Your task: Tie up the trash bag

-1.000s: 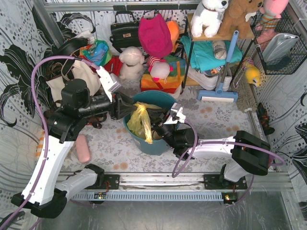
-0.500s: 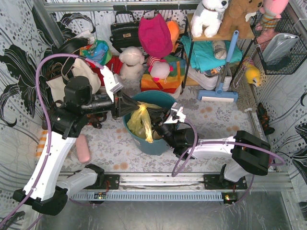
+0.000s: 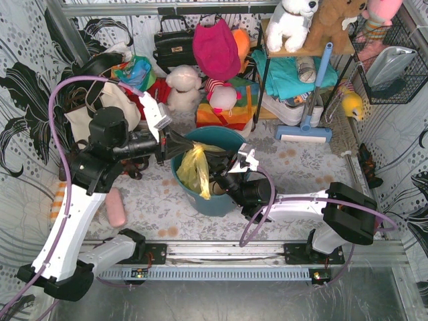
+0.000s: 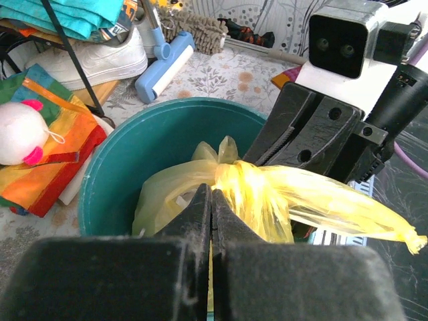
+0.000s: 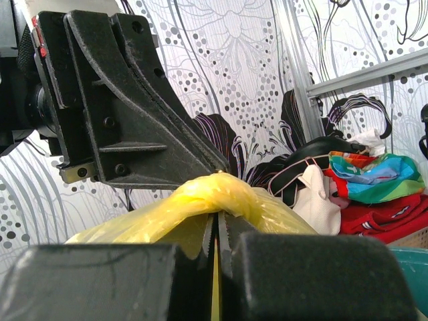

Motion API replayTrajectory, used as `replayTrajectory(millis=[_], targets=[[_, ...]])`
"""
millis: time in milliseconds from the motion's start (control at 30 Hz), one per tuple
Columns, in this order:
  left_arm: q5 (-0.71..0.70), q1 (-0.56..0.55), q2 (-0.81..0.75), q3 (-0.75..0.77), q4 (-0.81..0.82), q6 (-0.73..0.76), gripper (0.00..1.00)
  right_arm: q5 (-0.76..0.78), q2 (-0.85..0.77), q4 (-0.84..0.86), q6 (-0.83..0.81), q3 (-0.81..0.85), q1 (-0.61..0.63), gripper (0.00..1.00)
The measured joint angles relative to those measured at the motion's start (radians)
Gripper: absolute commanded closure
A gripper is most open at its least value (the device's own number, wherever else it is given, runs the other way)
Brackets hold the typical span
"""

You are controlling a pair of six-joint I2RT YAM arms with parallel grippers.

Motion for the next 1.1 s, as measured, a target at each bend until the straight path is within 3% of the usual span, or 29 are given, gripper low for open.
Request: replayTrajectory(millis=[333, 633, 900, 1100], targets=[[-0.097, -0.002, -0.043, -0.034, 0.026, -0.002, 1.0, 0.004, -0.047, -0.021, 0.005, -0.043, 0.0, 0.93], [-0.127, -0.002, -0.052, -0.05, 0.055, -0.005, 1.0, 0.031, -0.274, -0.216, 0.068, -0.145, 0.0, 0.84], [-0.129, -0.002, -0.067, -0.065, 0.091, -0.019, 1.0, 0.066, -0.528, -0.588, 0.187, -0.144, 0.0, 0.58], [-0.142, -0.002, -0.087, -0.077, 0.131, -0.032, 1.0, 0.029, -0.566, -0.854, 0.29, -0.036, 0.0, 0.41]])
